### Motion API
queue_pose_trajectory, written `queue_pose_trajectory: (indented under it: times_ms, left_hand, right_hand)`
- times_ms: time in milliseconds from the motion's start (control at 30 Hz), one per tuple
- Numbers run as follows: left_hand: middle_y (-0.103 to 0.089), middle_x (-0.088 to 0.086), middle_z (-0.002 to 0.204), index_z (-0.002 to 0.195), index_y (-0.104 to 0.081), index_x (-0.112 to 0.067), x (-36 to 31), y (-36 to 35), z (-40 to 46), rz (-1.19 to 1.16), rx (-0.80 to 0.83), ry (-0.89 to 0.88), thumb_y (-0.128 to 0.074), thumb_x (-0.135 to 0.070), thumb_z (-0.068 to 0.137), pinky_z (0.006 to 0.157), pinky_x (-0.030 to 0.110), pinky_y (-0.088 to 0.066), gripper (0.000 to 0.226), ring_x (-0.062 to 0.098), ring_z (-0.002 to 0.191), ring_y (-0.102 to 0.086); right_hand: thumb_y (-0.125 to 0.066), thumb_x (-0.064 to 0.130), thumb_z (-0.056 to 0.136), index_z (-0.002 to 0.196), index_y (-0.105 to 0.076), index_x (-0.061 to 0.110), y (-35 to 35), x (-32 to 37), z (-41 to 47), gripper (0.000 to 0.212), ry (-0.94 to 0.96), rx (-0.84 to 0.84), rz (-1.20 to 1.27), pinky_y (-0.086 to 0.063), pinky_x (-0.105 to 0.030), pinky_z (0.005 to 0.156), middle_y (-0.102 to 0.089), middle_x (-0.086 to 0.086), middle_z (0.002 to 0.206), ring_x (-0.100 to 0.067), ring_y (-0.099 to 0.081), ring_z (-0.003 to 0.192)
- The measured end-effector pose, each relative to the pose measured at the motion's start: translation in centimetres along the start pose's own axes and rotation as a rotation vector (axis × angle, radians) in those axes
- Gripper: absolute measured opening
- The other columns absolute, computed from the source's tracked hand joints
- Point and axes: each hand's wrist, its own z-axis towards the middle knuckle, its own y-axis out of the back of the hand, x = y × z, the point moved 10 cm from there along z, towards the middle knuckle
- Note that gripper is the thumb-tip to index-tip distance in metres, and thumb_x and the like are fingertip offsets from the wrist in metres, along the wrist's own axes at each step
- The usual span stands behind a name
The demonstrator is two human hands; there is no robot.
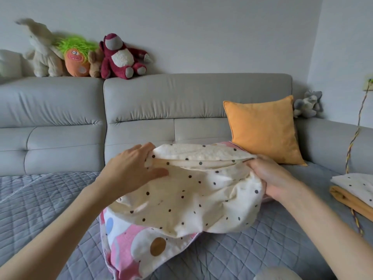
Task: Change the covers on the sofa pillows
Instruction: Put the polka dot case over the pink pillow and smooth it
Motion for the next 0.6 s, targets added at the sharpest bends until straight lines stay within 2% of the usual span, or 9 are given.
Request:
queue_pose_trajectory:
  times_ms: [67,100,167,233,333,400,500,533,600]
  left_hand:
    - [-0.048,-0.007,0.087,0.093,-0.048,-0.027,0.7,-0.7,0.3,0.01,0.028,0.013,-0.059,-0.061,0.075,0.075,0.034,-0.044,0.041,0.023,0.089,-0.055]
    - [-0.051,-0.005,0.087,0.091,-0.051,-0.023,0.8,-1.2,0.4,-0.05,0.072,0.028,-0.062,-0.058,0.076,0.074,0.032,-0.043,0.039,0.022,0.087,-0.055]
    - [-0.059,-0.004,0.08,0.086,-0.059,-0.016,0.4,-2.3,0.4,-0.264,0.178,0.05,-0.067,-0.051,0.075,0.066,0.026,-0.042,0.038,0.014,0.073,-0.056]
    - [-0.058,-0.006,0.063,0.072,-0.059,-0.016,-0.6,-2.4,0.4,-0.429,0.203,0.064,-0.069,-0.046,0.076,0.053,0.019,-0.039,0.032,0.008,0.054,-0.05]
    - [-0.063,0.001,0.066,0.071,-0.061,-0.014,-0.7,-1.3,1.3,-0.695,0.092,0.168,-0.065,-0.03,0.085,0.055,0.025,-0.049,0.022,0.014,0.057,-0.056]
    - [-0.062,0.007,0.071,0.076,-0.061,-0.01,0.0,0.7,2.1,-0.862,-0.105,0.235,-0.06,-0.018,0.089,0.063,0.036,-0.051,0.016,0.02,0.066,-0.056]
    - [-0.054,0.002,0.067,0.076,-0.053,-0.009,-0.8,3.9,2.8,-0.621,-0.304,0.097,-0.053,-0.013,0.091,0.057,0.025,-0.04,0.015,0.019,0.061,-0.048]
    - [-0.05,-0.001,0.063,0.071,-0.048,-0.013,-1.9,4.2,2.8,-0.544,-0.297,0.023,-0.052,-0.013,0.091,0.051,0.019,-0.034,0.02,0.015,0.057,-0.044]
    - [-0.047,-0.004,0.058,0.068,-0.049,-0.013,-3.2,4.3,2.9,-0.517,-0.235,-0.042,-0.054,-0.023,0.085,0.045,0.018,-0.029,0.021,0.011,0.051,-0.038]
  right_hand:
    - [-0.046,-0.005,0.087,0.084,-0.066,0.015,-0.5,0.5,-0.1,0.028,-0.009,0.062,0.105,-0.051,-0.021,0.048,-0.071,0.001,0.062,-0.011,-0.067,0.056]
    - [-0.046,-0.003,0.088,0.081,-0.065,0.015,-0.6,0.6,-0.1,0.027,-0.011,0.074,0.12,-0.05,-0.022,0.048,-0.069,0.001,0.057,-0.011,-0.066,0.052]
    - [-0.05,0.005,0.089,0.085,-0.066,0.014,-1.4,1.1,-0.3,0.018,-0.002,0.121,0.142,-0.051,-0.027,0.058,-0.072,-0.003,0.065,-0.016,-0.069,0.062]
    - [-0.052,0.011,0.09,0.089,-0.067,0.014,-2.1,2.0,0.0,0.015,0.045,0.134,0.062,-0.051,-0.028,0.063,-0.073,-0.006,0.081,-0.018,-0.069,0.074]
    - [-0.054,0.016,0.084,0.08,-0.067,0.012,-3.1,3.8,-0.3,0.014,0.115,0.121,-0.195,-0.047,-0.021,0.058,-0.07,-0.007,0.074,-0.018,-0.064,0.068]
    - [-0.06,0.032,0.077,0.077,-0.065,0.009,-4.0,4.6,-0.5,0.024,0.175,0.14,-0.43,-0.04,-0.019,0.054,-0.068,-0.002,0.066,-0.014,-0.055,0.062]
    - [-0.049,0.05,0.087,0.105,-0.065,0.007,-4.1,4.5,0.1,0.05,0.187,0.121,-0.645,-0.042,-0.025,0.063,-0.071,-0.009,0.089,-0.014,-0.059,0.07]
    - [-0.043,0.052,0.089,0.11,-0.064,0.01,-3.9,4.4,0.2,0.051,0.19,0.108,-0.711,-0.045,-0.028,0.068,-0.071,-0.007,0.092,-0.015,-0.062,0.076]
    - [-0.036,0.05,0.093,0.112,-0.063,0.011,-3.6,4.3,0.4,0.051,0.203,0.089,-0.778,-0.048,-0.034,0.082,-0.07,-0.008,0.101,-0.019,-0.064,0.091]
